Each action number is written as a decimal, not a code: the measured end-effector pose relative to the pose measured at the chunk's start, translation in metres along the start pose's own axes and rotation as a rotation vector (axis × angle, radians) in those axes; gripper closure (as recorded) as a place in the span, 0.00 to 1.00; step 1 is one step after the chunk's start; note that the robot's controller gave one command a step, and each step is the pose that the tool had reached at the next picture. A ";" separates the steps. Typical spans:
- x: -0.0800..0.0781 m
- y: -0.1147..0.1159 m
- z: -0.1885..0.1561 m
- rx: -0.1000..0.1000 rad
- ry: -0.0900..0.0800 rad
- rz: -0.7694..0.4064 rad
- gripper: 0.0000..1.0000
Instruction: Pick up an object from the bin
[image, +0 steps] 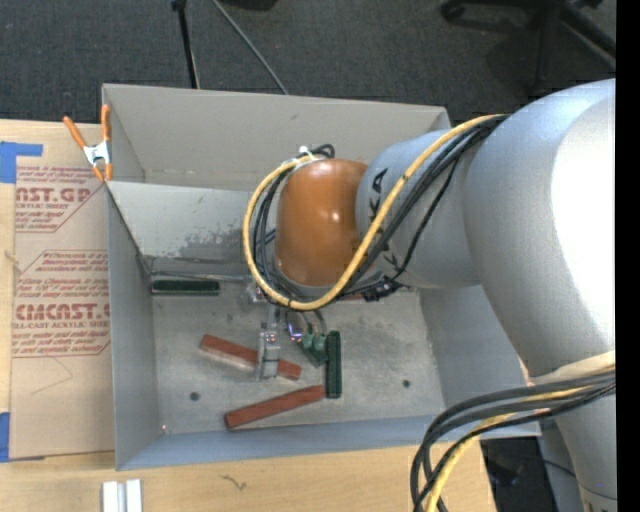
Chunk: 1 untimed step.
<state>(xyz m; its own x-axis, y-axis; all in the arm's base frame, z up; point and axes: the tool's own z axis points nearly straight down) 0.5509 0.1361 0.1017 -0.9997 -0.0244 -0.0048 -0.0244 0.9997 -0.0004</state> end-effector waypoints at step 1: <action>0.020 0.020 0.002 -0.001 0.006 0.213 0.00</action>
Offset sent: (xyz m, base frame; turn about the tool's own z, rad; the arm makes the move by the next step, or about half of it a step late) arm -0.0201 0.0176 -0.0013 0.2146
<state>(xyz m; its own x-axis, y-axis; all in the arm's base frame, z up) 0.5301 0.1551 0.0997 -0.9823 0.1871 0.0015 0.1871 0.9823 0.0009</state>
